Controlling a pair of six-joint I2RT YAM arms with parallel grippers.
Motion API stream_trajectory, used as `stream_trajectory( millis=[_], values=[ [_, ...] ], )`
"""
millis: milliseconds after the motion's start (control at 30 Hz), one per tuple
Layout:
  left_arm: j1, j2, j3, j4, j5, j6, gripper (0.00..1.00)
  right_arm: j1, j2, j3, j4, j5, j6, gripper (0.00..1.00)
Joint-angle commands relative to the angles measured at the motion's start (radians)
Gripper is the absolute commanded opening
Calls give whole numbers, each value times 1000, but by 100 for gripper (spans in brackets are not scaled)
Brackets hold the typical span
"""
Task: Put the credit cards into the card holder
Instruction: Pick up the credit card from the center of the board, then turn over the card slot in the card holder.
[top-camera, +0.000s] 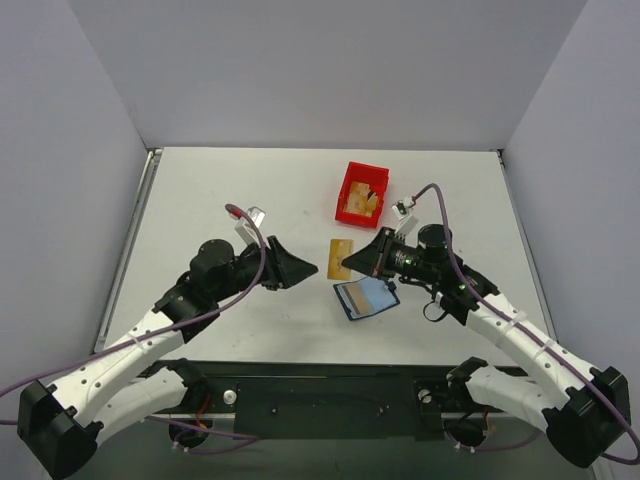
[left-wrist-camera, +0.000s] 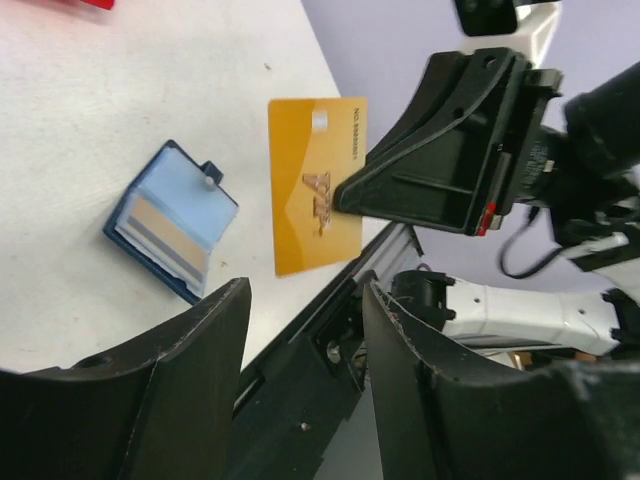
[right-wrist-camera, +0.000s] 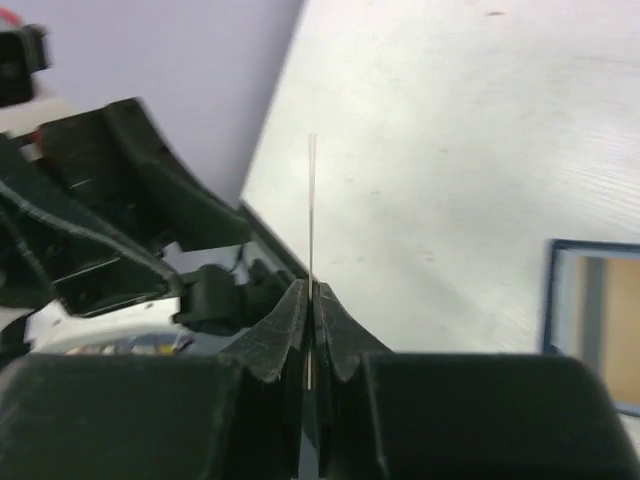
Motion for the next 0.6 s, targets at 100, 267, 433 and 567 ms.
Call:
stream_trajectory(
  millis=[100, 267, 433, 567],
  values=[
    [-2, 164, 106, -117, -86, 129, 59, -71, 56, 205, -683, 374, -264, 0],
    [-3, 267, 49, -13, -46, 103, 63, -116, 78, 175, -713, 413, -275, 0],
    [-60, 376, -42, 175, -65, 40, 70, -160, 70, 164, -713, 410, -273, 0],
    [-119, 499, -46, 266, -94, 6, 71, -203, 53, 162, -713, 393, -281, 0]
  ],
)
